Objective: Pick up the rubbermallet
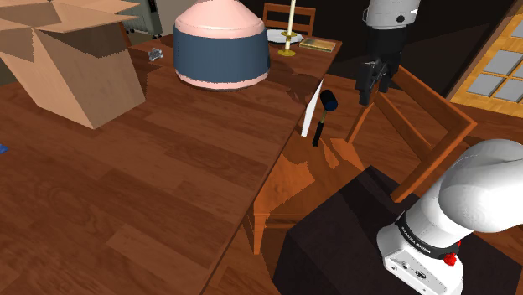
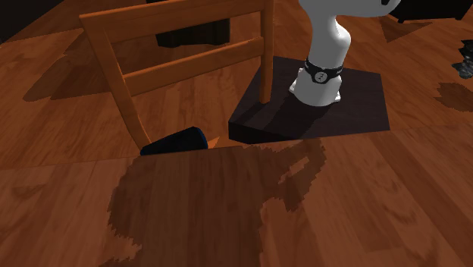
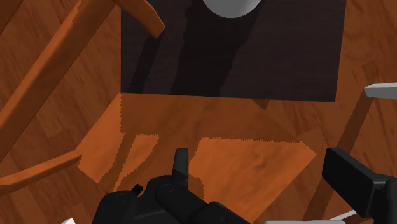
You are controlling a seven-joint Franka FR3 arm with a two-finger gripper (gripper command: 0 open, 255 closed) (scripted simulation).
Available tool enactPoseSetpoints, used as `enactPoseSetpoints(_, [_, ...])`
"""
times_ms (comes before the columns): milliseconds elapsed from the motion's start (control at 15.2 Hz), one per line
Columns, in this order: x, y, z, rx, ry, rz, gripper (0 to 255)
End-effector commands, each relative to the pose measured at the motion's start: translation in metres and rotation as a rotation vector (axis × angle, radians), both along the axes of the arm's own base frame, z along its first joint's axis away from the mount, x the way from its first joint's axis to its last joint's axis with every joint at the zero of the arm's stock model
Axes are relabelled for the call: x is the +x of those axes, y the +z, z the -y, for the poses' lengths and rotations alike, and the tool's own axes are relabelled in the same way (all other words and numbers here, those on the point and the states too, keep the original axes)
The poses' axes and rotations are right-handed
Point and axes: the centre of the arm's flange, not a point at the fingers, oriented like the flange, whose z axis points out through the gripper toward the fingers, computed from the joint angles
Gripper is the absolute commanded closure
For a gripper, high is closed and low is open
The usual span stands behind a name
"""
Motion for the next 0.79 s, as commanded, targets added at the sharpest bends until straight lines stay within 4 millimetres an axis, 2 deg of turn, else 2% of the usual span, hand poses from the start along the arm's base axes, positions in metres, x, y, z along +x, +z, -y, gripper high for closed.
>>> enactPoseSetpoints(0, [0.000, 0.000, 0.000, 0.000, 0.000, 0.000, 0])
enactPoseSetpoints(726, [0.081, -0.072, 0.087, 0.013, -0.075, 0.083, 0])
